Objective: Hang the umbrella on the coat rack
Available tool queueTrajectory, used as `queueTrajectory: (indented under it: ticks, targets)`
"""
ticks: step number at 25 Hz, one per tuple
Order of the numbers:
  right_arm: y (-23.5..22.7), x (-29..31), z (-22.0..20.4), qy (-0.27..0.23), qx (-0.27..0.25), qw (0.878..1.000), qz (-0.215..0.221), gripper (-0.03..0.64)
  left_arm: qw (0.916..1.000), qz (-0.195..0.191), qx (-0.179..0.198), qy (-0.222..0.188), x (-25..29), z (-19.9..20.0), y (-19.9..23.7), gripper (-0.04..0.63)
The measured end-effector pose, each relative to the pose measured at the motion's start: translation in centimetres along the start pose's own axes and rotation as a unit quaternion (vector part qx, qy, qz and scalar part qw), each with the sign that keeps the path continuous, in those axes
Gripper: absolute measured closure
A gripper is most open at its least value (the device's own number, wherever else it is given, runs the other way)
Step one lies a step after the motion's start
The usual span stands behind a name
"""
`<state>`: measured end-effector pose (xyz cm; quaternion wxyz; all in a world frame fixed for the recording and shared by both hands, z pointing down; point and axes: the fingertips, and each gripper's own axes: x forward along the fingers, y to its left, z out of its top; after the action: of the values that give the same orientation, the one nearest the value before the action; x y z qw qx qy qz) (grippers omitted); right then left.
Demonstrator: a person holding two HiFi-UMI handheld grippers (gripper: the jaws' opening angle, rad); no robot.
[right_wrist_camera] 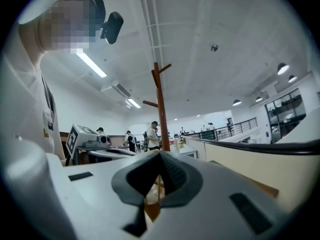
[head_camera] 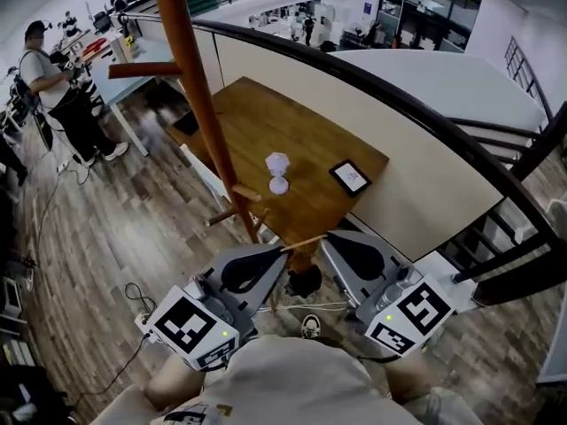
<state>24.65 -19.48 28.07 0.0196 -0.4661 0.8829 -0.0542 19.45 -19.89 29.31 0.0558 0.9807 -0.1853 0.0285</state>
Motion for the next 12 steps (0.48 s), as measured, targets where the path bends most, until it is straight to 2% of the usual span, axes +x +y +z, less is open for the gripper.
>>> queueTrajectory:
  ticks: [7, 12]
  targets:
    - [-3.9, 1.0, -0.3, 0.008, -0.003, 0.997, 0.08, 0.614, 0.9962, 0.087, -0.003, 0.001, 3.1, -0.4, 0.8, 0.594]
    - [-4.8, 1.5, -1.0, 0.014, -0.001, 0.993, 0.121, 0.614, 0.9917, 0.128, 0.005, 0.007, 3.7, -0.7, 0.7, 0.594]
